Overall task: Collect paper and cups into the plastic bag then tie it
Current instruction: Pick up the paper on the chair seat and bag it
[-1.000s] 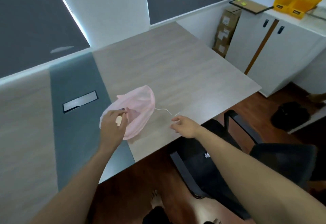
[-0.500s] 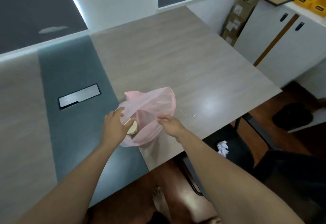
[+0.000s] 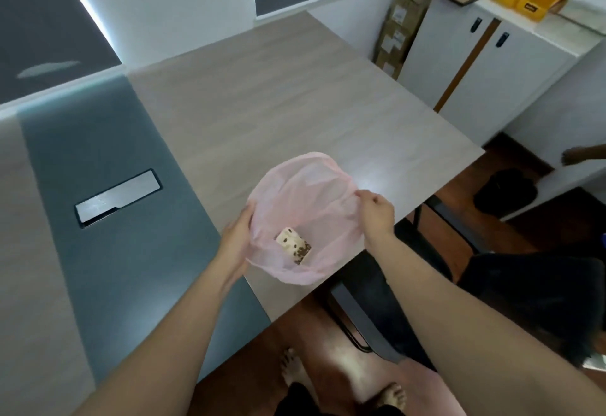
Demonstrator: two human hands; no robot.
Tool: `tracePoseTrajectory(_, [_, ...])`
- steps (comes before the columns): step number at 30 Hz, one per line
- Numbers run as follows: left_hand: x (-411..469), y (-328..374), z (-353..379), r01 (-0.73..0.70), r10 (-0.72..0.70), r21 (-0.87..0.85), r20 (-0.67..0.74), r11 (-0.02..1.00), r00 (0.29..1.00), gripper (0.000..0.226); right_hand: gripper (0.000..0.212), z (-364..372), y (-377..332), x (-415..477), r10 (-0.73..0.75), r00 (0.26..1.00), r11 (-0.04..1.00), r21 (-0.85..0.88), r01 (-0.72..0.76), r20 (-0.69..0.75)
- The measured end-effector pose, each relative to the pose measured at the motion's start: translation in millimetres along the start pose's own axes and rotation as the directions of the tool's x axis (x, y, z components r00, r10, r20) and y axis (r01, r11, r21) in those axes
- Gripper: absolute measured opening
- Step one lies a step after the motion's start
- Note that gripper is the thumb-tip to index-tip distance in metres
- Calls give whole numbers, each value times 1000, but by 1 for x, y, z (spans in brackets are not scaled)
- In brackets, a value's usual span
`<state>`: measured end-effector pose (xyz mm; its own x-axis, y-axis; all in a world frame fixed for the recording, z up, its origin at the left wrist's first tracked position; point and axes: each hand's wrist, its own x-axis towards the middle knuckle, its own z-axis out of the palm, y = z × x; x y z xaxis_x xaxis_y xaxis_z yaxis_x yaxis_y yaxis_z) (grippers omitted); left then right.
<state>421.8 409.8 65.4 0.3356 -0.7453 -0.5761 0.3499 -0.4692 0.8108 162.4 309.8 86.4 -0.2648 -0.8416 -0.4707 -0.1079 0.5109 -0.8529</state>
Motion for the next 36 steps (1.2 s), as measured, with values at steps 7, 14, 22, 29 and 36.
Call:
tracePoseTrajectory(7, [-28,-30,90,82,-105,91,292,993,951,52,20,-117,-15,2,-107,966,994,0,110,-235])
tracePoseTrajectory(14, [-31,-82,158,16,-128,401,253,916,959,55,27,-195,18,5,-129,946,989,-102,103,-299])
tracePoseTrajectory(22, [-23,-172,186,56,-258,645,223,762,940,47,52,-229,89,24,-74,983,943,-334,15,-165])
tracePoseTrajectory(29, [3,-252,186,141,-262,660,88,738,961,28,36,-232,162,73,-49,997,824,-562,75,62])
tracePoseTrajectory(36, [17,-292,188,133,-174,570,18,811,985,14,28,-204,225,146,76,997,719,-694,-34,30])
